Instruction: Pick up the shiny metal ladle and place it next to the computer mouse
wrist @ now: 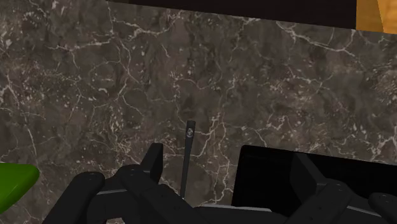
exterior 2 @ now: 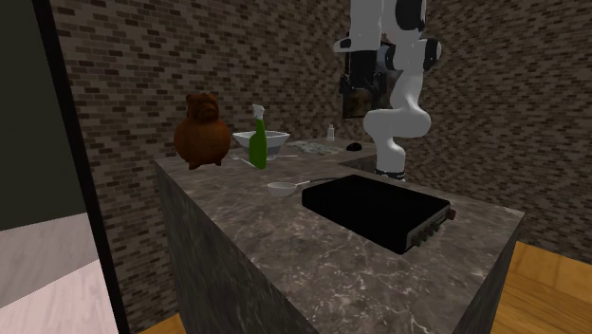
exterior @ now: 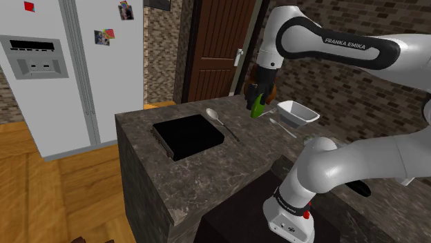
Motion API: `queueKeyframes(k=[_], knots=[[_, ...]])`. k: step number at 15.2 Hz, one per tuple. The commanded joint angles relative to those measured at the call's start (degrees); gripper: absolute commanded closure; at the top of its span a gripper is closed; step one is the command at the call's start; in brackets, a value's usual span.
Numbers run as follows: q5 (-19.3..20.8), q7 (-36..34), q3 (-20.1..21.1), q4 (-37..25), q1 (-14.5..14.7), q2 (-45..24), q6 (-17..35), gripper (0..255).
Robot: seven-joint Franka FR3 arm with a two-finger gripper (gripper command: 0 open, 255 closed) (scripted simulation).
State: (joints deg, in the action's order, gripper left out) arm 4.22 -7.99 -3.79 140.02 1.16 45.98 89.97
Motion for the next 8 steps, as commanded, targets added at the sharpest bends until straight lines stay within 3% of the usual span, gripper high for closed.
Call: queueKeyframes(k=[1, 8], knots=[[0.0, 0.0, 0.0, 0.0, 0.0, 0.0, 0.0, 0], [2.71, -0.01, -1.8, 3.72, -1.14, -10.02, 15.44, 0]])
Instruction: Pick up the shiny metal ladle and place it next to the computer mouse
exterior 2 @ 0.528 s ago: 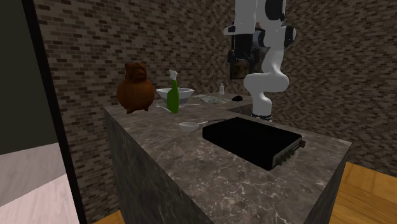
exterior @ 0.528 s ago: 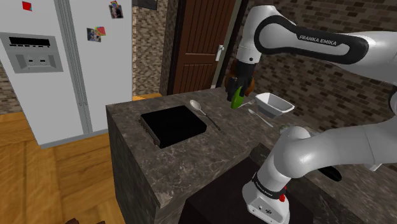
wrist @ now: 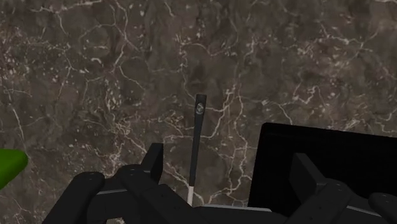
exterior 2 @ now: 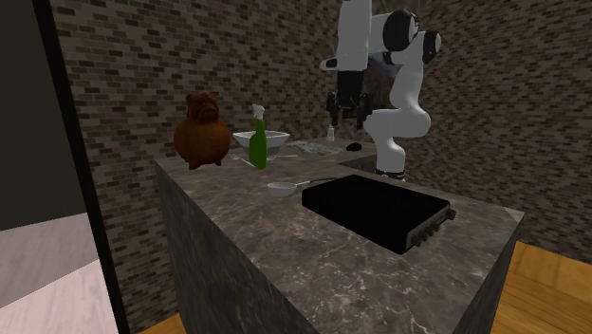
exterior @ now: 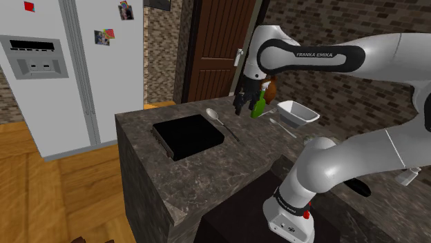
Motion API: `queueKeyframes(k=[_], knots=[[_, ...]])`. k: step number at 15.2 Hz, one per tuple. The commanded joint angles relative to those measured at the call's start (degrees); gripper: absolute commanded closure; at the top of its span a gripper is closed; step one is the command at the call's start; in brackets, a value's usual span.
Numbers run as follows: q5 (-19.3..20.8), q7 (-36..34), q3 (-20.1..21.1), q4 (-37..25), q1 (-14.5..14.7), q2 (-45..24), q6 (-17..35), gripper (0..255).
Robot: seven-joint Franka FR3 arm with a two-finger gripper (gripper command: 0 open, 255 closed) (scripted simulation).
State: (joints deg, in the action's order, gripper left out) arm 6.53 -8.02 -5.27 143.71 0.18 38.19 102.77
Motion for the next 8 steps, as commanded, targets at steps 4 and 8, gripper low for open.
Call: queueKeyframes(k=[4, 8], knots=[[1.78, -0.16, -1.37, 0.21, -0.84, -9.6, 11.22, 0], [2.96, -0.42, -2.4, -1.03, -1.49, -17.84, 19.25, 0]])
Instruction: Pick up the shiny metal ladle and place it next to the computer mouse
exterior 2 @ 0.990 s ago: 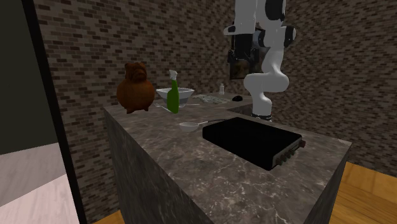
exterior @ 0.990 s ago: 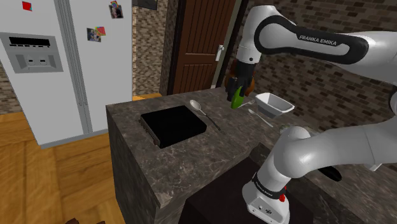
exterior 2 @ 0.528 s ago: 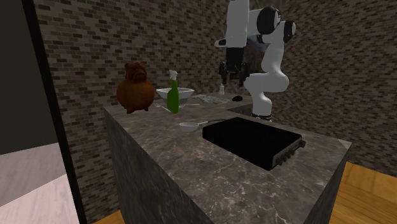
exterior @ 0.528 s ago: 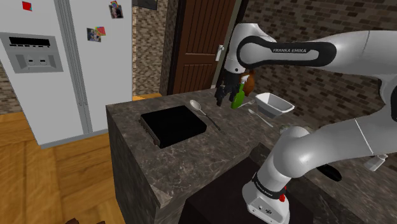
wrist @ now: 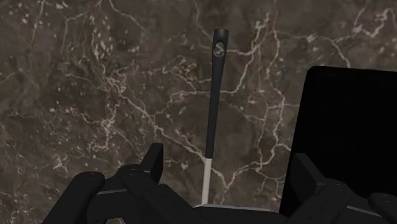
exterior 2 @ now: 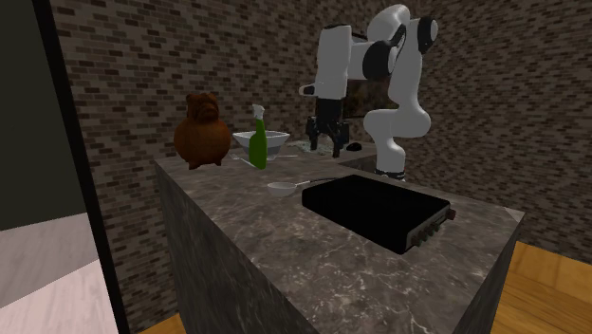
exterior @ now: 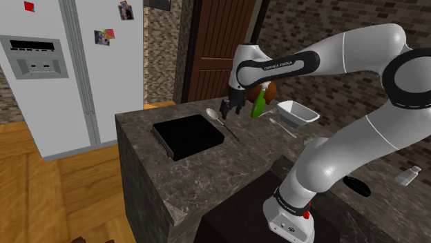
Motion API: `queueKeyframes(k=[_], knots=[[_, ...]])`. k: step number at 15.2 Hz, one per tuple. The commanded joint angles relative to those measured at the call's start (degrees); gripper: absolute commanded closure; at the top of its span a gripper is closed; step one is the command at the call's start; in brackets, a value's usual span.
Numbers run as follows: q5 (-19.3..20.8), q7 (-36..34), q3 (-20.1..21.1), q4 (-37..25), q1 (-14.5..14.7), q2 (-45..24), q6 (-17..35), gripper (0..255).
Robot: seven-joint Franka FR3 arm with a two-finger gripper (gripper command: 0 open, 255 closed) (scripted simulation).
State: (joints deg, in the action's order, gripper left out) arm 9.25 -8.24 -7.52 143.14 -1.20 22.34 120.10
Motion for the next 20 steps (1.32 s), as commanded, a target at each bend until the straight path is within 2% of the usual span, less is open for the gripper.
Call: queueKeyframes(k=[1, 5, 12, 20], knots=[[0.49, -0.26, -0.39, -0.99, -0.26, -4.15, 3.8, 0], [1.2, -0.49, -1.24, -3.62, -0.81, -12.14, 10.12, 0], [1.5, -0.55, -1.76, -1.51, -1.15, -15.87, 16.0, 0], [1.53, -0.56, -1.8, -1.36, -1.18, -16.21, 16.48, 0]])
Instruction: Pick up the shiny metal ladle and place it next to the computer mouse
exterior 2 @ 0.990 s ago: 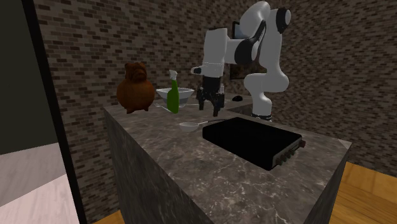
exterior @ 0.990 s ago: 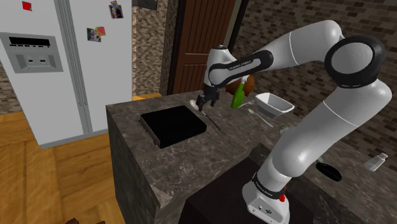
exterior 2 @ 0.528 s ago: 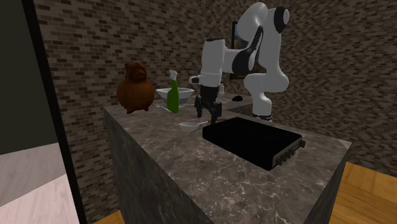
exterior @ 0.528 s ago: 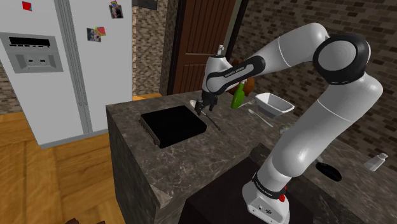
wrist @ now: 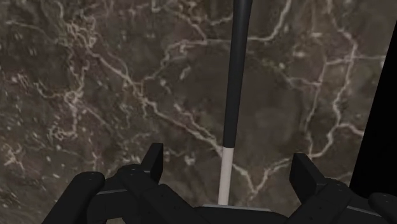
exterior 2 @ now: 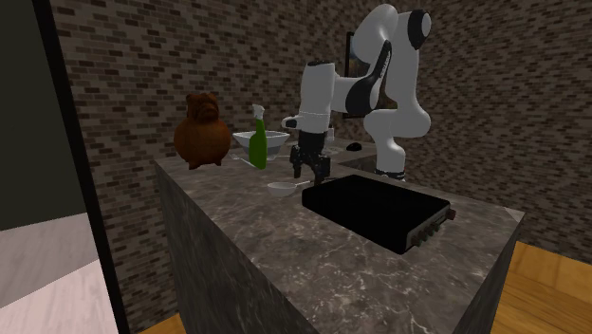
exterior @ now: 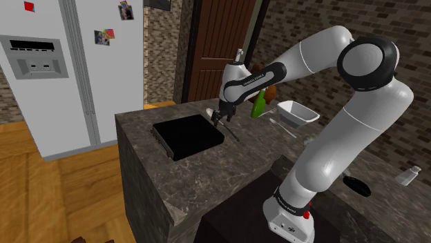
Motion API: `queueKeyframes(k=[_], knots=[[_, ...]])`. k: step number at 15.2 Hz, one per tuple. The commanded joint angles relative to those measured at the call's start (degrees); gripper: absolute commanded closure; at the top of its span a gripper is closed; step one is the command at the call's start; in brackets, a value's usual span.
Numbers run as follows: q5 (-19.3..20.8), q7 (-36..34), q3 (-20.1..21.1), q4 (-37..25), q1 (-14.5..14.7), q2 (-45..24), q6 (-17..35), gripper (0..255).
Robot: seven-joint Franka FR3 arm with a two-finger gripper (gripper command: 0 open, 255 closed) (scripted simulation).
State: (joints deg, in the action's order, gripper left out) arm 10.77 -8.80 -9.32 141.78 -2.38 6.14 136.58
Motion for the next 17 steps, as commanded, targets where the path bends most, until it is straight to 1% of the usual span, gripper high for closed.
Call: queueKeyframes(k=[1, 10, 17], knots=[[0.0, 0.0, 0.0, 0.01, 0.0, 0.0, 0.01, 255], [0.0, 0.0, 0.0, 0.0, 0.0, 0.0, 0.01, 255], [-0.27, 0.55, 0.23, -2.21, 0.12, 3.67, -5.85, 255]])
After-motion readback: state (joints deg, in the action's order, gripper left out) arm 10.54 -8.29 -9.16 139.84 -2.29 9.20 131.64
